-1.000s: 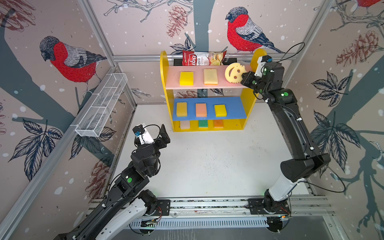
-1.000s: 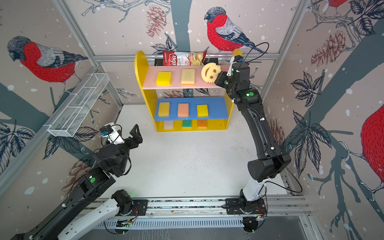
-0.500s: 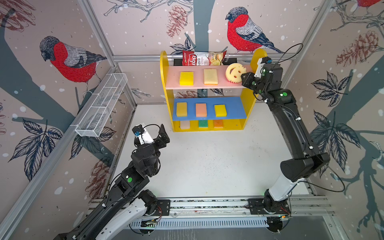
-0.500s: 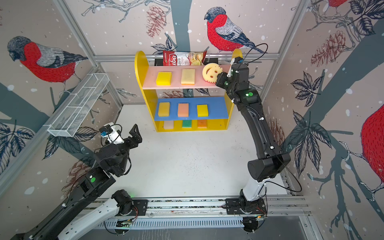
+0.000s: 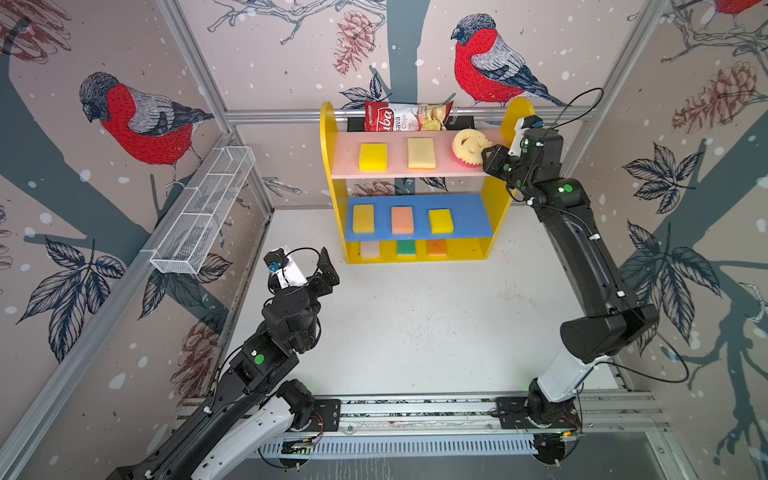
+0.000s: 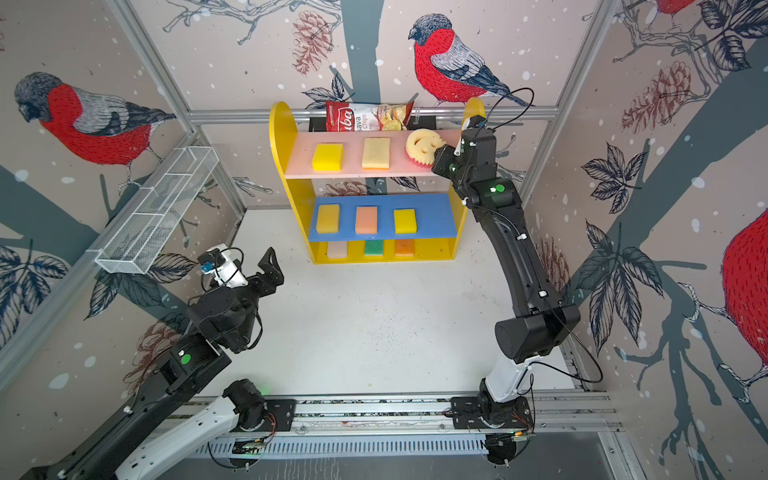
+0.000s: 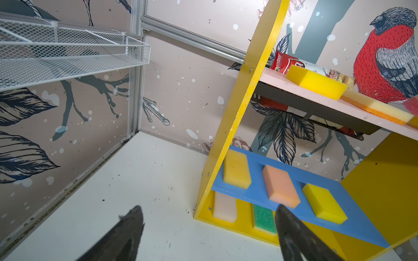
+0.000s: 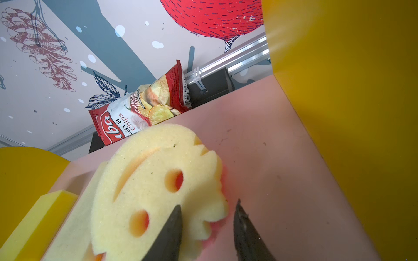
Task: Place and organize the cleaning sponges onto the shelf
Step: 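Lower the smiley sponge flat onto the pink top shelf with the right gripper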
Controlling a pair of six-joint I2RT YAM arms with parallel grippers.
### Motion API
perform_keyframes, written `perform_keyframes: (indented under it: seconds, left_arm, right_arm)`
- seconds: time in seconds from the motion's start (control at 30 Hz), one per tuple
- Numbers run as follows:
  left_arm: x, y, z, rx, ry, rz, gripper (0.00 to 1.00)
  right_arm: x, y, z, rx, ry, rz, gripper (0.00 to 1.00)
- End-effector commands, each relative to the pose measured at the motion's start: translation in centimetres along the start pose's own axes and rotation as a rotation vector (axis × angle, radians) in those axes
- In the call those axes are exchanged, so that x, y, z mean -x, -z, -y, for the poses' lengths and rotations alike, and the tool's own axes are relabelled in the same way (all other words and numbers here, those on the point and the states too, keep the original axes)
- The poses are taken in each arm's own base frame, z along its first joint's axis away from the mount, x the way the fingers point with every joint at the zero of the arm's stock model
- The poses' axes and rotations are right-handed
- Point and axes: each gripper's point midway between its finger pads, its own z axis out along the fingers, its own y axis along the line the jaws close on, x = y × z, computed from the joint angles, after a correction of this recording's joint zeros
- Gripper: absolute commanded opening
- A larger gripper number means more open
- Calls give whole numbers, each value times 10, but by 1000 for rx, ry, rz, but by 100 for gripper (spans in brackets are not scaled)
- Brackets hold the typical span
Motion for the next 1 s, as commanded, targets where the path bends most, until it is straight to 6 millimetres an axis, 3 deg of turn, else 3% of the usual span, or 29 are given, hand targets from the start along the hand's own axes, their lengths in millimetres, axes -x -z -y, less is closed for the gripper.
perform_keyframes:
  seconds: [0.0, 0.1, 0.2, 0.47, 0.6, 0.97]
  left_arm:
    - [4, 0, -2, 12, 6, 11, 90]
    - [4, 0, -1, 12, 8, 8, 90]
    - [3, 0, -2, 12, 10, 8, 90]
    - [1, -1, -2, 14, 7, 0, 90]
    - [1, -1, -3, 17, 6, 1, 90]
    - [2, 0, -3, 19, 8, 4, 90]
  right_arm:
    - [1, -1, 3, -17, 23, 7, 38]
    - [2, -2, 4, -21, 25, 13, 41]
    - [3, -4, 5, -22, 26, 14, 52]
    - [2, -11, 7, -29, 23, 9, 61]
    - [5, -11, 6, -25, 18, 19, 70]
    - [26, 0, -13, 36, 17, 53, 75]
